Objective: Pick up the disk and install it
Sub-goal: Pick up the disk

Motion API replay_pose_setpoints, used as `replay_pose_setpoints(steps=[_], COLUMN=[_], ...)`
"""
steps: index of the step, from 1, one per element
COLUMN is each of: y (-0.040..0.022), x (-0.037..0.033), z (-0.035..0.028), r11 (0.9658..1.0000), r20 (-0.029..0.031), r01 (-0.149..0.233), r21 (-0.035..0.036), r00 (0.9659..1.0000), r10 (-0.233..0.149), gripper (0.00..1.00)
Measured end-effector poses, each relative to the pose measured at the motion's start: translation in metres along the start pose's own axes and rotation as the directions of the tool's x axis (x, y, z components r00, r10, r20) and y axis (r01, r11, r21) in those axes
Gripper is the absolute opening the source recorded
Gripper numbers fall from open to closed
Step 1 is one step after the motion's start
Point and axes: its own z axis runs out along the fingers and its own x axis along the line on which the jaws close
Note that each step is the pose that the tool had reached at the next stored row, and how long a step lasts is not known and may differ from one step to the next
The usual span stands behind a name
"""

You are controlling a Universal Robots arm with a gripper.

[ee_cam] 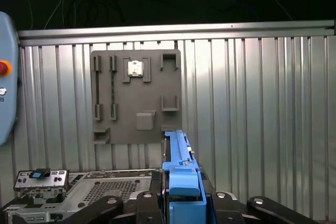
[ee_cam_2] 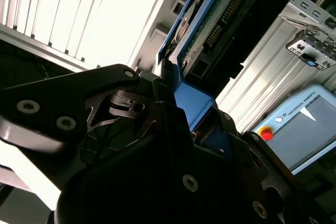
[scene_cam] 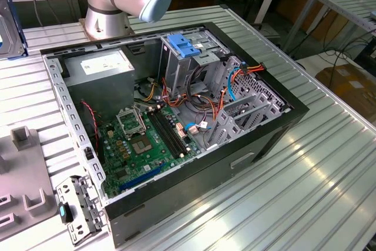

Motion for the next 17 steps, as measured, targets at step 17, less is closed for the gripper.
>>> replay_pose_setpoints(steps=[17], y=[-0.0292], x=[-0.0011], z=[0.0008], r11=[1.0000], r20=[0.0000], r01=[0.000], r21=[-0.0001], r00=[1.0000], r10=[0.000], gripper=[0.37])
